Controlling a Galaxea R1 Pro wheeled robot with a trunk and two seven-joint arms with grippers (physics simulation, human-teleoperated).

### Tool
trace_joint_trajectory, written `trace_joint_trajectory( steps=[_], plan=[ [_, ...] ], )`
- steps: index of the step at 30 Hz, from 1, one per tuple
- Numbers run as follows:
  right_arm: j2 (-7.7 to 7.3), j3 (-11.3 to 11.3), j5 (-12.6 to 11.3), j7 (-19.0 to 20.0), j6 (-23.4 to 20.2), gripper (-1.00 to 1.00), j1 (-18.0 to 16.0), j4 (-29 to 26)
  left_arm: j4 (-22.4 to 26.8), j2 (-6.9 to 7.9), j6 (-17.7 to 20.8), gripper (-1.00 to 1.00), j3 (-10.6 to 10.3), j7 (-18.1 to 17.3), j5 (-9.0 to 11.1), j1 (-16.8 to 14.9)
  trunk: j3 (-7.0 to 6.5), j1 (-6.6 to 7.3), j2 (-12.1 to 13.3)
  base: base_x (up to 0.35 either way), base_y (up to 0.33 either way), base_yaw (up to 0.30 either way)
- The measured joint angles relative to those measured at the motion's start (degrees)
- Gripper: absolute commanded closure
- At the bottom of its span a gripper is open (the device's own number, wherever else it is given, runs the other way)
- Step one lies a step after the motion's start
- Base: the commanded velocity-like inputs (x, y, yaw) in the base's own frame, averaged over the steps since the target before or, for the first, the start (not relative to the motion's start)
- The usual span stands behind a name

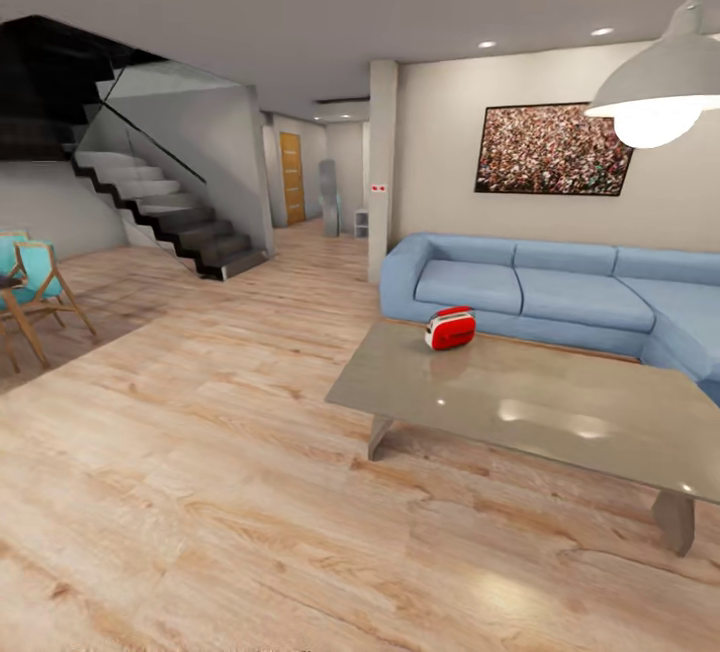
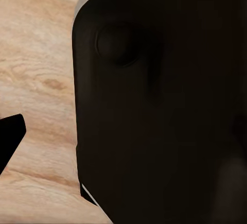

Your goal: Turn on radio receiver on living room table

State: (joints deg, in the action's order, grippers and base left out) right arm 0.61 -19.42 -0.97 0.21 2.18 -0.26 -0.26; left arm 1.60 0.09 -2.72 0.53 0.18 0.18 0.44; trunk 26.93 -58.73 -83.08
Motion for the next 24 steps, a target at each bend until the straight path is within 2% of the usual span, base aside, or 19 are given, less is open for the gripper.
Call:
trace_joint_trajectory(
  steps=[18, 24],
  plan=[
    [0.00, 0.00, 0.00, -0.03, -0.01, -1.00, 0.00, 0.00, 0.03, 0.00, 0.00, -1.00, 0.00, 0.00, 0.00, 0.00, 0.00, 0.00, 0.00, 0.000, 0.000, 0.290],
    [-0.03, -0.08, -0.02, 0.05, 0.01, -1.00, 0.00, 0.00, 0.06, 0.07, -0.04, -1.00, -0.04, -0.08, -0.01, 0.00, 0.01, 0.00, 0.00, 0.177, 0.000, 0.100]
  ],
)
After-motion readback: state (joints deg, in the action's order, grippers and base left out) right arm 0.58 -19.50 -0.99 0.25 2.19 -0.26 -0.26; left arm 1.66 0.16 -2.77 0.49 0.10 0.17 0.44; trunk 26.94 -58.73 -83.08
